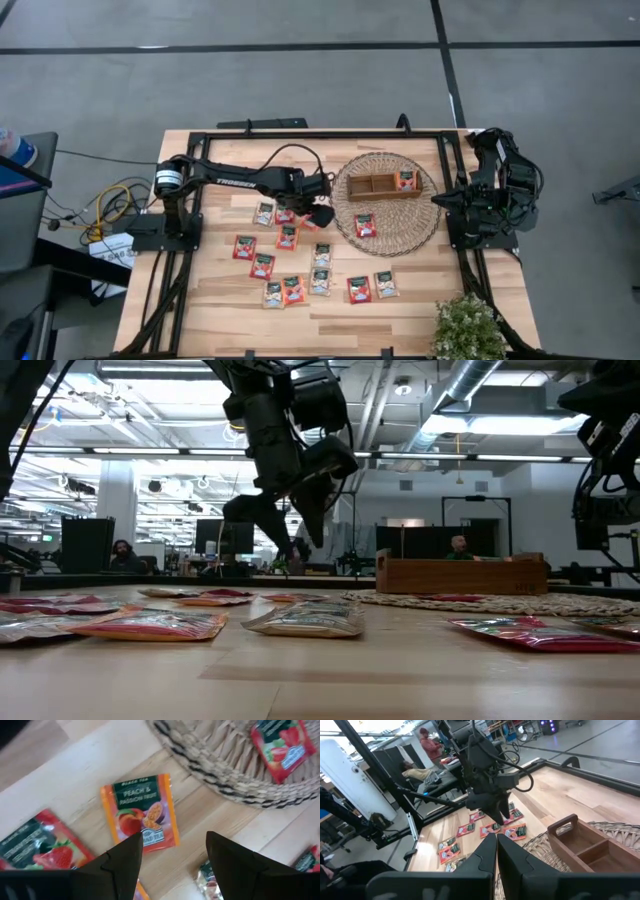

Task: Pick & Place Tea
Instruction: Put the orange tea pack into the right compartment of the brown organizer

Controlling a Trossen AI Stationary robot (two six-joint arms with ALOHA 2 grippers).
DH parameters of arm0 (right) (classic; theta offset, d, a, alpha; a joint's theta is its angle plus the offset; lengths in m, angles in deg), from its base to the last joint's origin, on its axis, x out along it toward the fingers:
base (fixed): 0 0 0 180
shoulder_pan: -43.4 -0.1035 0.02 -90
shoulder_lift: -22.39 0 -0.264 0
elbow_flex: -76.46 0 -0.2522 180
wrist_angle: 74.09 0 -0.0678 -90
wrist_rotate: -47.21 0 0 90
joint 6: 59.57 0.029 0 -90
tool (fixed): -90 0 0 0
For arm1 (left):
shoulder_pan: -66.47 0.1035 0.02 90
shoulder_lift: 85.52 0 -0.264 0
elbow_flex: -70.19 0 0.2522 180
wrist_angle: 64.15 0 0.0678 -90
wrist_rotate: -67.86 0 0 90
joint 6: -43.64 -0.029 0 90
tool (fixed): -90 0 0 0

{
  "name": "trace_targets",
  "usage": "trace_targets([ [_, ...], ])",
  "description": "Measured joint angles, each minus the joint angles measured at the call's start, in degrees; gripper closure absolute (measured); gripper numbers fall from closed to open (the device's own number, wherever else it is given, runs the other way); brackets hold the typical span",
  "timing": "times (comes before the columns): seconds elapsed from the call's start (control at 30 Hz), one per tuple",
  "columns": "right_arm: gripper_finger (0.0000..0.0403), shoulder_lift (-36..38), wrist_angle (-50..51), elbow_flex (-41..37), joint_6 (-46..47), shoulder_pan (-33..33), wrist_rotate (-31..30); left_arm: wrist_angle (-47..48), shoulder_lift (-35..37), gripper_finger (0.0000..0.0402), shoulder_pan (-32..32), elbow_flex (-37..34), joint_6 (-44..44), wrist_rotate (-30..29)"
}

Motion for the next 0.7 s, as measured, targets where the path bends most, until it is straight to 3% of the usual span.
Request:
trace_targets([
  [0.17,0.0397,0.0,0.0,0.0,0.0,0.0,0.0,-2.0,0.0,0.0190,0.0,0.0,0.3,-0.1],
  [0.33,0.0397,0.0,0.0,0.0,0.0,0.0,0.0,-1.9,0.0,0.0190,-0.3,0.0,6.0,-1.8],
  [0.7,0.0397,0.0,0.0,0.0,-0.1,0.0,0.0,-1.6,0.2,0.0190,-0.5,0.0,4.0,-3.8],
])
